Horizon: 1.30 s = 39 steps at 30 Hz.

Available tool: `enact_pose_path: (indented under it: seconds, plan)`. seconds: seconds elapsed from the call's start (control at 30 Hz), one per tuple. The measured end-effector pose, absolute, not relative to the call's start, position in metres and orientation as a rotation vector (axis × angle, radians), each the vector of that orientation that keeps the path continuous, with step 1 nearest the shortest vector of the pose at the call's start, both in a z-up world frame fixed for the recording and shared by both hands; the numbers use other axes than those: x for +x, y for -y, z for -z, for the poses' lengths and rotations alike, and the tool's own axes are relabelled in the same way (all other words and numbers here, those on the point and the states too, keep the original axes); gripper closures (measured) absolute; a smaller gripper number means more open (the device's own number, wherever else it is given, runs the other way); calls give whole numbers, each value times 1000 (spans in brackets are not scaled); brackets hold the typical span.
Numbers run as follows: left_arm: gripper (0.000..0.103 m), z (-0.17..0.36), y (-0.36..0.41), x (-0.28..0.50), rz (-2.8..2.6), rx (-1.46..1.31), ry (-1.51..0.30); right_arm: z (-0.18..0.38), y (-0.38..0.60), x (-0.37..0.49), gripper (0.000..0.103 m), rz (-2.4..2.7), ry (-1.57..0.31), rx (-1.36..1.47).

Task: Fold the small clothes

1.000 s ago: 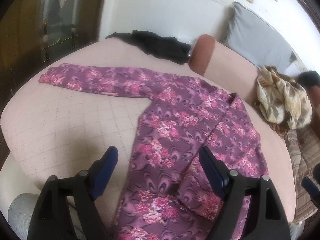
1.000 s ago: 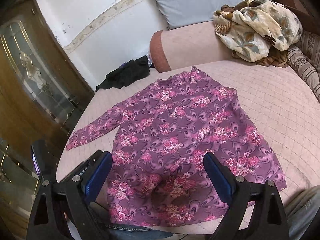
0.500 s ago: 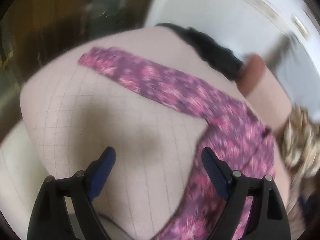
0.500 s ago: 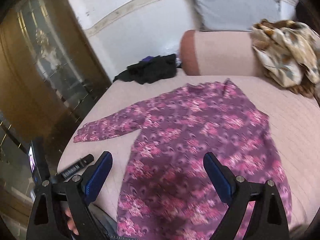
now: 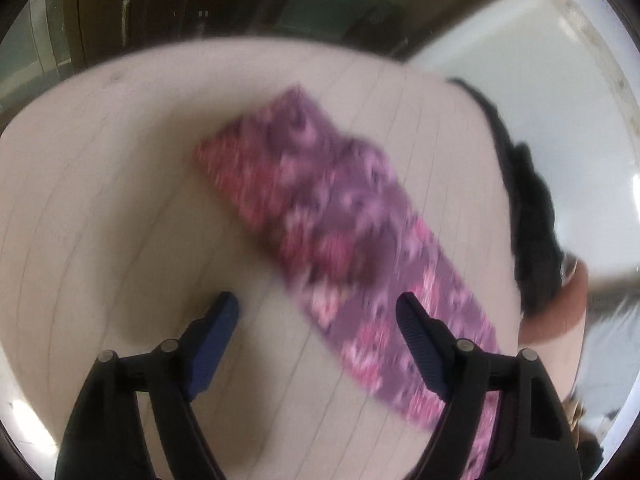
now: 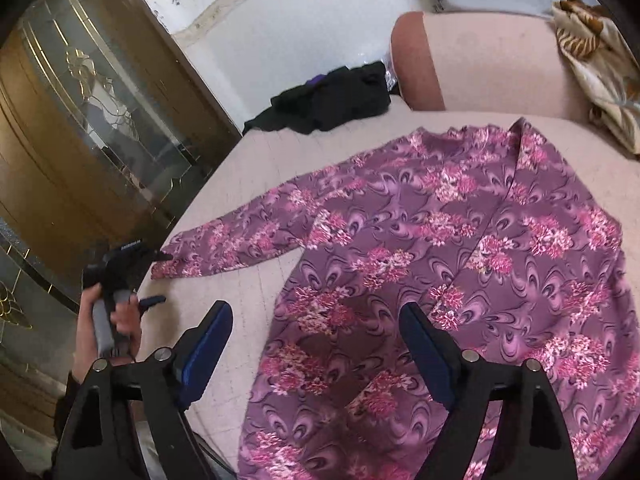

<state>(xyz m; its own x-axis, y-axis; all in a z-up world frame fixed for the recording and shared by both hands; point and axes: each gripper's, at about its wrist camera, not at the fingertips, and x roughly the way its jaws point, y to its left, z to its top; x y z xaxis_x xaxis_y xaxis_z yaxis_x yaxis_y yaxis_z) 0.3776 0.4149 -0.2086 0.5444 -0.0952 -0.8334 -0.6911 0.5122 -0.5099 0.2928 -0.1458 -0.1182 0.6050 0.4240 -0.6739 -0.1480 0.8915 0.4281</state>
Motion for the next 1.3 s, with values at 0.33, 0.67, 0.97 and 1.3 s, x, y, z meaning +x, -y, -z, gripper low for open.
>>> enact_pose_path:
  seconds: [0.33,0.67,0.97,1.3]
  plan:
    - [97,183,-400,388,-503,-817,-869,145,188,291,34,-301,-890,465]
    - [97,19,-179,323,-175,-142,-452,115,238,246,35,-269,-807,501]
    - [97,13,41,246,301,286,-324,106,329,222,35,-226,-737,622]
    - [89,190,166,218,660,597,-698,191,432,225,33,-207,-771,908]
